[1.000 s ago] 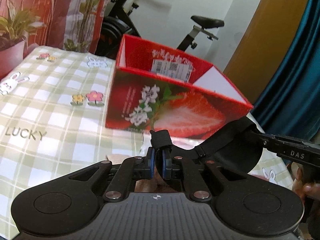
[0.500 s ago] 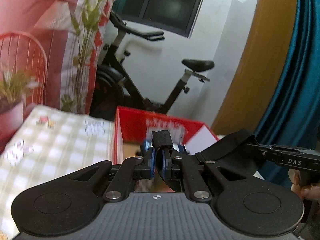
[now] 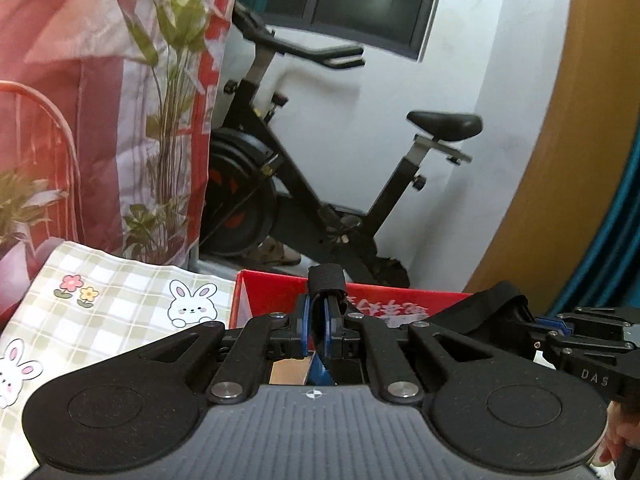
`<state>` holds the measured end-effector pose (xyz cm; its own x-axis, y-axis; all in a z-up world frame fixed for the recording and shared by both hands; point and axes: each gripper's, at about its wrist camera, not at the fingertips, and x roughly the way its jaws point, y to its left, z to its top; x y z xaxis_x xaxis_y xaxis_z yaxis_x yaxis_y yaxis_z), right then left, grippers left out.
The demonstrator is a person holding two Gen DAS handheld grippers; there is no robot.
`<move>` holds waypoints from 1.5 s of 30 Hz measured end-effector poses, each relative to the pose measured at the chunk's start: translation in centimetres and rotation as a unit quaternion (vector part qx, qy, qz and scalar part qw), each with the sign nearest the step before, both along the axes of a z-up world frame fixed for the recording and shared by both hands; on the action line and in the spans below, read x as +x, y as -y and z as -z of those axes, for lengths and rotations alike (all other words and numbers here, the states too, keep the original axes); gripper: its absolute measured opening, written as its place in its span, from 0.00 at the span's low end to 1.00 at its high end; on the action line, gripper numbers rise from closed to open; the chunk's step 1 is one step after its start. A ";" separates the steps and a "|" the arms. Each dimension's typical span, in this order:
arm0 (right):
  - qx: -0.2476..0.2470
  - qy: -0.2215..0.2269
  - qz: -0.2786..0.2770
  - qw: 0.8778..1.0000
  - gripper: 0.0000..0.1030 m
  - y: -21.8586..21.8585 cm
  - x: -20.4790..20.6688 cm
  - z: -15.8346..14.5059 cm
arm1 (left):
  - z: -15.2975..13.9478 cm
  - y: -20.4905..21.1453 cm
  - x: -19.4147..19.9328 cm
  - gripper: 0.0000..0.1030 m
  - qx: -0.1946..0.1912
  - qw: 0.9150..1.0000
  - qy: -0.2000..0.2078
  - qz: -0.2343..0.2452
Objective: Organize soft objects
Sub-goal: 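Carry the black strap with the right gripper into the red box and release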
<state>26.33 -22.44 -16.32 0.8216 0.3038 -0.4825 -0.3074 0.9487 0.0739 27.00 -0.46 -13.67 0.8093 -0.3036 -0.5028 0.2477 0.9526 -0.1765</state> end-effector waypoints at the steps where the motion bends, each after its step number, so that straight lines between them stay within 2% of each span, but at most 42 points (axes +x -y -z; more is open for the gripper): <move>1: -0.004 -0.004 0.004 1.000 0.10 0.0 0.7 0.4 | 0.2 0.3 0.7 0.08 0.002 1.000 -0.005 -0.001; 8: -0.038 -0.047 0.015 0.998 0.10 -0.6 5.3 3.0 | 2.0 2.4 5.0 0.08 0.035 0.998 -0.044 0.015; 15: -0.067 -0.100 0.000 0.993 0.10 -2.2 7.3 5.0 | 4.2 3.6 6.3 0.08 0.072 0.992 -0.087 0.052; 22: -0.074 -0.128 0.003 0.989 0.11 -2.4 7.6 6.4 | 5.7 3.6 6.6 0.08 0.097 0.986 -0.115 0.067; 23: -0.073 -0.129 0.004 0.989 0.11 -2.3 7.6 6.4 | 5.7 3.4 6.5 0.08 0.094 0.987 -0.114 0.067; 26: -0.083 -0.125 0.014 0.989 0.24 -2.3 7.5 6.2 | 5.2 3.1 6.7 0.10 0.083 0.988 -0.112 0.072; 28: -0.081 -0.120 0.021 0.989 0.26 -2.2 7.2 5.9 | 4.7 2.9 6.3 0.21 0.080 0.988 -0.107 0.076; 29: -0.080 -0.117 0.027 0.990 0.31 -2.1 7.0 5.7 | 4.4 2.9 6.1 0.27 0.081 0.988 -0.104 0.077; 30: -0.079 -0.113 0.032 0.990 0.39 -1.9 6.8 5.4 | 4.2 2.8 5.9 0.41 0.080 0.989 -0.100 0.076; 31: -0.076 -0.109 0.034 0.991 0.43 -1.8 6.5 5.2 | 3.8 2.6 5.5 0.49 0.078 0.990 -0.095 0.075; 32: -0.071 -0.106 0.035 0.991 0.49 -1.6 6.2 4.9 | 3.5 2.5 5.2 0.50 0.076 0.990 -0.092 0.075; 35: -0.062 -0.101 0.034 0.992 0.49 -1.1 5.1 4.2 | 2.7 2.1 4.4 0.55 0.073 0.991 -0.089 0.073; 45: -0.031 -0.055 0.026 0.998 0.49 0.1 -1.0 1.8 | 0.4 0.5 -1.4 0.55 0.063 0.993 -0.063 0.084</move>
<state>25.29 -22.51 -18.17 0.7768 0.2286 -0.5867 -0.2499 0.9672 0.0459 25.62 -0.96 -14.10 0.6811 -0.3577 -0.6389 0.3883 0.9162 -0.0990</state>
